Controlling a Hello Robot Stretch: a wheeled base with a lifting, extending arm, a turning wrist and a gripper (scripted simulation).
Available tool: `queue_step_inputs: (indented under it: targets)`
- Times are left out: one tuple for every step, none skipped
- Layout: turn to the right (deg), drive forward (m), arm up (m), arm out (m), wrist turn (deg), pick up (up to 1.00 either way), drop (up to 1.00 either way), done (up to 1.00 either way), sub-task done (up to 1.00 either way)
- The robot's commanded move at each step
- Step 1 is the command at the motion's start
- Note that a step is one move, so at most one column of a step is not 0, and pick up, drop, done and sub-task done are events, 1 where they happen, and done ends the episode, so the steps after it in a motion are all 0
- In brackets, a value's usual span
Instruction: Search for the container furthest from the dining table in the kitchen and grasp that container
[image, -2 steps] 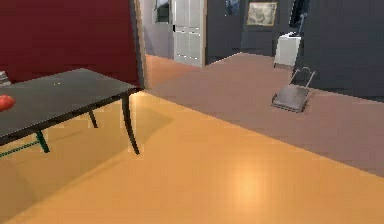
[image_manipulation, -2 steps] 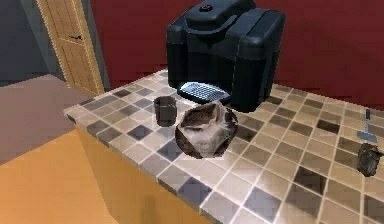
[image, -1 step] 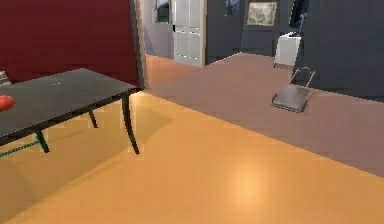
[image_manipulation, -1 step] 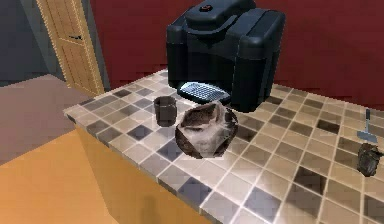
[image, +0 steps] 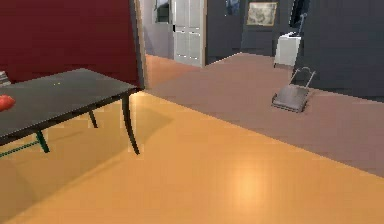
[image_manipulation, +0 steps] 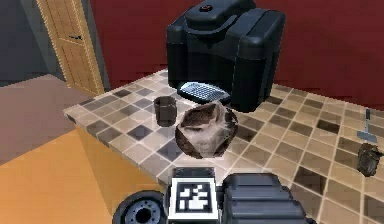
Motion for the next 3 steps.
queue_step_inputs:
  targets:
    - [0.0,0.0,0.0,0.38,0.0,0.0,0.0,0.0,0.0]
    - [0.0,0.0,0.0,0.0,45.0,0.0,0.0,0.0,0.0]
    - [0.0,0.0,0.0,0.0,45.0,0.0,0.0,0.0,0.0]
